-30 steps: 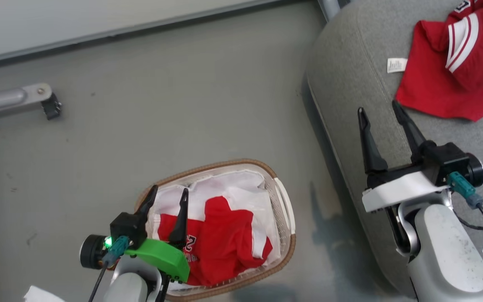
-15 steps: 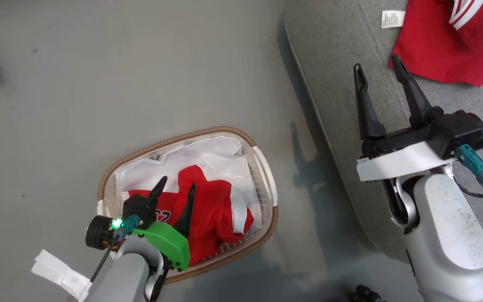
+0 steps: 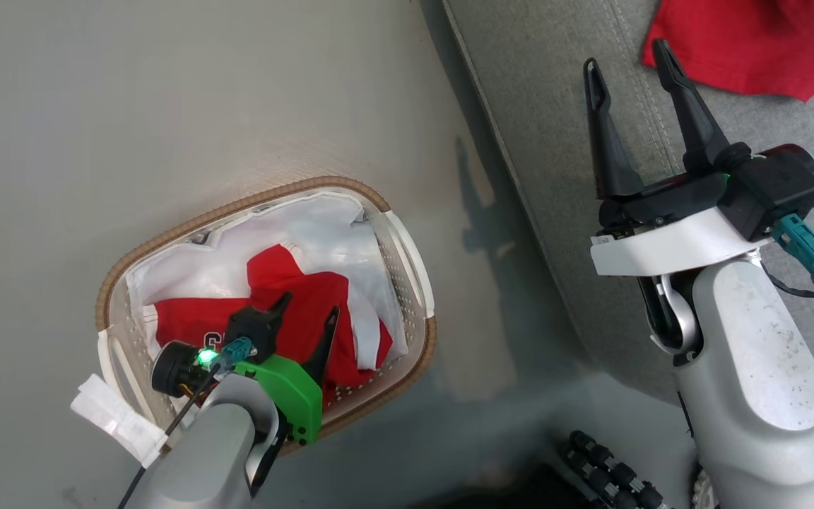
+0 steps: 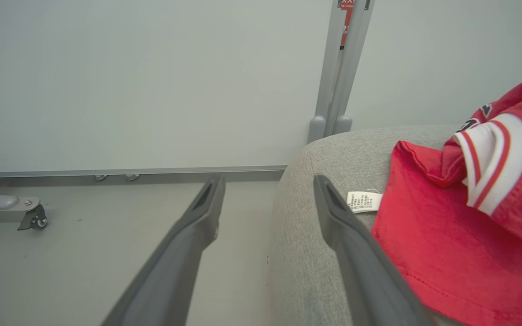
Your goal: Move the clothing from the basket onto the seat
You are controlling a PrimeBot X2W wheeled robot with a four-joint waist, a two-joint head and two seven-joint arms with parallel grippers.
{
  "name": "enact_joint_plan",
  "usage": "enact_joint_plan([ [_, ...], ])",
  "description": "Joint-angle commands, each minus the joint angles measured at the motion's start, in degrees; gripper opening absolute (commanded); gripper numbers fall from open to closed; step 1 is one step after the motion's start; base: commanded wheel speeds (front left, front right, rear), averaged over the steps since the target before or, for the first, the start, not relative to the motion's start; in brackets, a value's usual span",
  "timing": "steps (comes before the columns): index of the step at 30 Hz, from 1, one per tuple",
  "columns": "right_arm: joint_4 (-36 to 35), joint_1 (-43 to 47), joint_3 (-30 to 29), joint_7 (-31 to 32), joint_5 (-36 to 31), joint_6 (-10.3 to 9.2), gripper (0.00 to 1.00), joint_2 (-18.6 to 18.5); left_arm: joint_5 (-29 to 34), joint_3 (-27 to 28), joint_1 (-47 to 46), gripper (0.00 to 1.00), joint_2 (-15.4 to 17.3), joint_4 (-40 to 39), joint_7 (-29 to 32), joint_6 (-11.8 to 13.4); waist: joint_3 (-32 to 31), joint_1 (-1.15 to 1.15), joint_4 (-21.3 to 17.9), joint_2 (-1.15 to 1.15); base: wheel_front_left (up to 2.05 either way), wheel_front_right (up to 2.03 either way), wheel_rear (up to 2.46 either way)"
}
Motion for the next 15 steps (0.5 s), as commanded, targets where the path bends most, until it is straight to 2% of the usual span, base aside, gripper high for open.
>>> enact_joint_plan([
  [1,-0.44,-0.98,0.03,-0.13,0.55,-0.08,1.0,-0.12,-0.56,-0.99,-1.83,1.0,0.73,0.97,0.04,-0.13,2.3,-0.01,-1.8,0.0,0.0,0.0,0.0],
  [15,-3.09,-3.6,0.96,-0.13,1.34,-0.08,1.0,-0.12,-7.64,-11.14,-8.26,1.0,0.71,12.12,0.22,-0.13,7.04,-0.01,-3.93,0.0,0.0,0.0,0.0],
])
